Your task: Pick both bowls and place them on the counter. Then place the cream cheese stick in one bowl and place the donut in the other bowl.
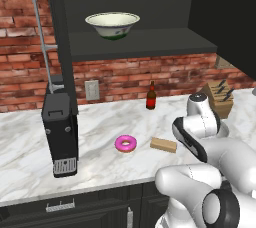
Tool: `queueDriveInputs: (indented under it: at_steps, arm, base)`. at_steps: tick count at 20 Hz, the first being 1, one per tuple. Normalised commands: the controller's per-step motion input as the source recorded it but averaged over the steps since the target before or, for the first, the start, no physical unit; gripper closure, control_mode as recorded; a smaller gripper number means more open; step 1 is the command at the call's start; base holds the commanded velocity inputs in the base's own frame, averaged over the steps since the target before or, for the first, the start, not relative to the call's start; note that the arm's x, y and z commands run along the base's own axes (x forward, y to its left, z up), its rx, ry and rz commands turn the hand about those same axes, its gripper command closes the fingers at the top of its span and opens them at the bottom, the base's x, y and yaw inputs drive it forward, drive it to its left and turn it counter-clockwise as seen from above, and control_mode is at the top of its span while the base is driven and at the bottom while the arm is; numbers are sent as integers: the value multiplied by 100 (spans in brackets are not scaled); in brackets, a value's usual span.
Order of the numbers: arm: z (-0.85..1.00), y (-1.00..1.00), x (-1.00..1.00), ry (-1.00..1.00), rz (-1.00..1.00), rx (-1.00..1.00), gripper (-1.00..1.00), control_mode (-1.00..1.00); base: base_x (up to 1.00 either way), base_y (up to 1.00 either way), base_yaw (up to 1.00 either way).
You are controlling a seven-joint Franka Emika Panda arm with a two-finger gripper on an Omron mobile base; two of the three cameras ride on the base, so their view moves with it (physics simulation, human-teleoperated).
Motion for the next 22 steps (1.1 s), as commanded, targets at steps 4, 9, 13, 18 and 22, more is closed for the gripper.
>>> queueDriveInputs:
  at_steps: [4, 9, 13, 18, 22]
  arm:
    - [15, 13, -1, 2, 0, -2, -100, -100]
    - [43, 40, -2, 6, 0, -9, -100, -100]
    - [59, 43, 0, 8, 0, -8, -100, -100]
    - [88, 42, 0, 0, 0, -5, -100, -100]
    - [89, 28, -3, 0, 7, -1, -100, -100]
  base:
    - [0, 0, 0]
    - [0, 0, 0]
    - [0, 0, 0]
    - [0, 0, 0]
    - [0, 0, 0]
